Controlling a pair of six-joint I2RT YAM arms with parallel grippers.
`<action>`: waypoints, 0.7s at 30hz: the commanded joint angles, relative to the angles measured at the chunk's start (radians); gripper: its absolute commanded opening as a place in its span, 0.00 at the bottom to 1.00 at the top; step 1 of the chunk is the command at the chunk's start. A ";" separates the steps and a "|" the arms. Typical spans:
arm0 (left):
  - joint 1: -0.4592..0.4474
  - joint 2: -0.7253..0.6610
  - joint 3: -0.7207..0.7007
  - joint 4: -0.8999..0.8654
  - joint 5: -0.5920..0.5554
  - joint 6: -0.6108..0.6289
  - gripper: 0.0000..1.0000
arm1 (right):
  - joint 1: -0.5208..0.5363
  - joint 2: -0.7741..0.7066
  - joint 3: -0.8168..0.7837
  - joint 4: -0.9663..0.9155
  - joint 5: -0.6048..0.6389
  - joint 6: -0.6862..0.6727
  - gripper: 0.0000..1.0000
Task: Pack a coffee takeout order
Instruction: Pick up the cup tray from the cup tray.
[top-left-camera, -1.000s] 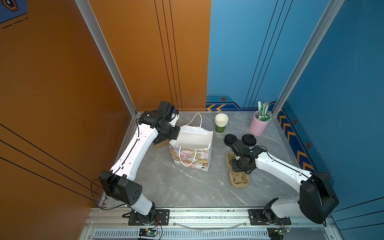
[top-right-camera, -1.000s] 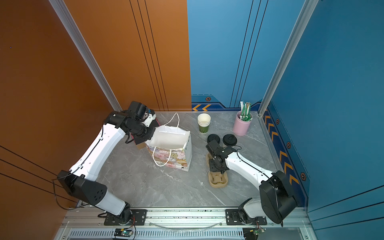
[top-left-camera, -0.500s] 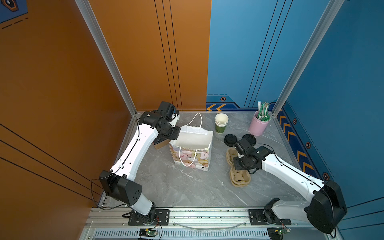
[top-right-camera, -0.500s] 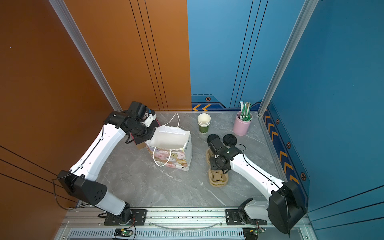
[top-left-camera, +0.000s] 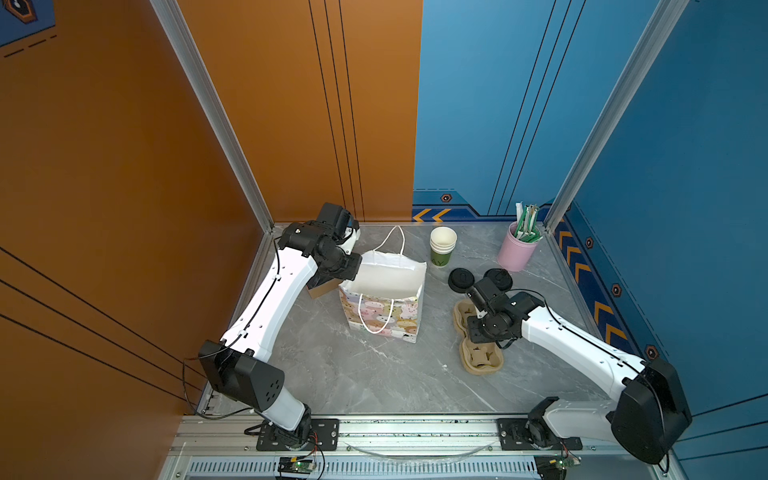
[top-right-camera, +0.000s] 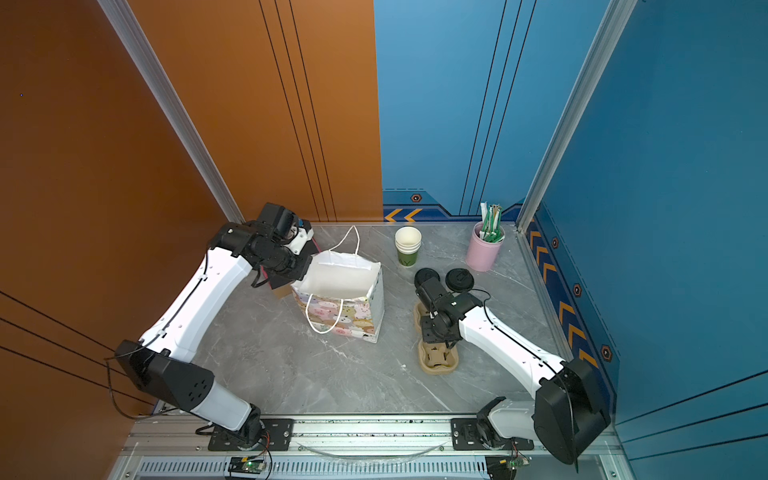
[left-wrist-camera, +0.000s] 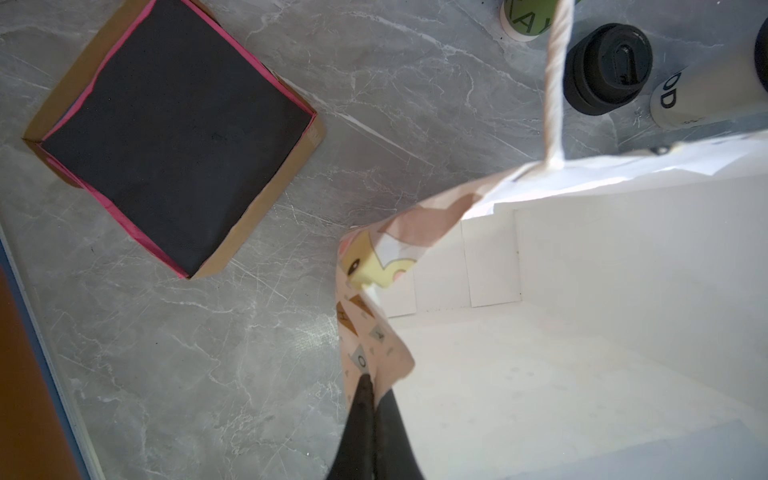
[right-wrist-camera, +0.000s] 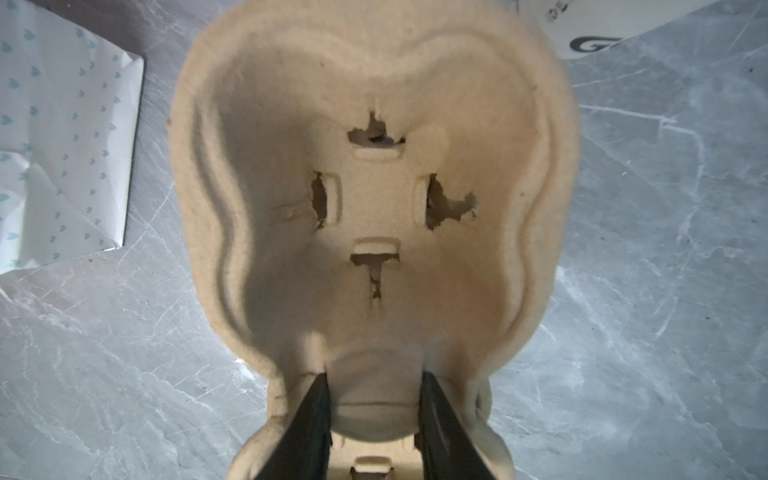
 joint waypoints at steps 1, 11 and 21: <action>-0.005 0.014 -0.014 -0.016 0.005 0.013 0.00 | -0.007 -0.021 0.025 -0.044 -0.016 -0.016 0.34; -0.006 0.018 -0.009 -0.015 0.014 0.015 0.00 | -0.024 -0.139 0.109 -0.043 0.006 -0.059 0.34; -0.016 0.016 0.008 0.007 0.106 0.025 0.00 | -0.036 -0.223 0.301 -0.040 -0.039 -0.213 0.33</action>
